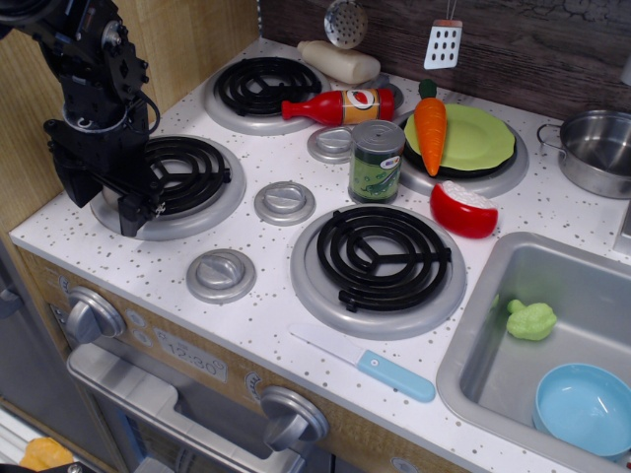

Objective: Take carrot off plate

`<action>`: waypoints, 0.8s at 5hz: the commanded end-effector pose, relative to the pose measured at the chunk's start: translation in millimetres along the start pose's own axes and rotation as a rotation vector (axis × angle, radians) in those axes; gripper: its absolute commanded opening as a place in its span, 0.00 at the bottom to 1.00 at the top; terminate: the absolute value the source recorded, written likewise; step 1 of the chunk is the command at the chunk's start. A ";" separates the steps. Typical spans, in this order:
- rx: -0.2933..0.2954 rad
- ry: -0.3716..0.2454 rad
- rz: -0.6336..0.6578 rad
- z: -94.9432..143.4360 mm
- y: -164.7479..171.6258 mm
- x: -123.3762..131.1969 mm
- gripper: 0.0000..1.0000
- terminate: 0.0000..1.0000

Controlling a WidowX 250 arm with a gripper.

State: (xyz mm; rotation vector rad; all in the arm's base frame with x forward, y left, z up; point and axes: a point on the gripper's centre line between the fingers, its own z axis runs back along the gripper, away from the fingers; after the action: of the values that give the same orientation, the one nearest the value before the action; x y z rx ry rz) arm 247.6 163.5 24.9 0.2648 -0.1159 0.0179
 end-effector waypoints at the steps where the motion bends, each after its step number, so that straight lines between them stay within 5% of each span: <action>1: 0.000 0.000 0.000 0.0 0.0 0.0 1.00 0.00; 4: 0.017 -0.041 0.152 110.0 -69.9 48.5 1.00 0.00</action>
State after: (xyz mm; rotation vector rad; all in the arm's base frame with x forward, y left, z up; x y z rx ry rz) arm 300.7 51.7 120.1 0.2733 -0.1570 0.1554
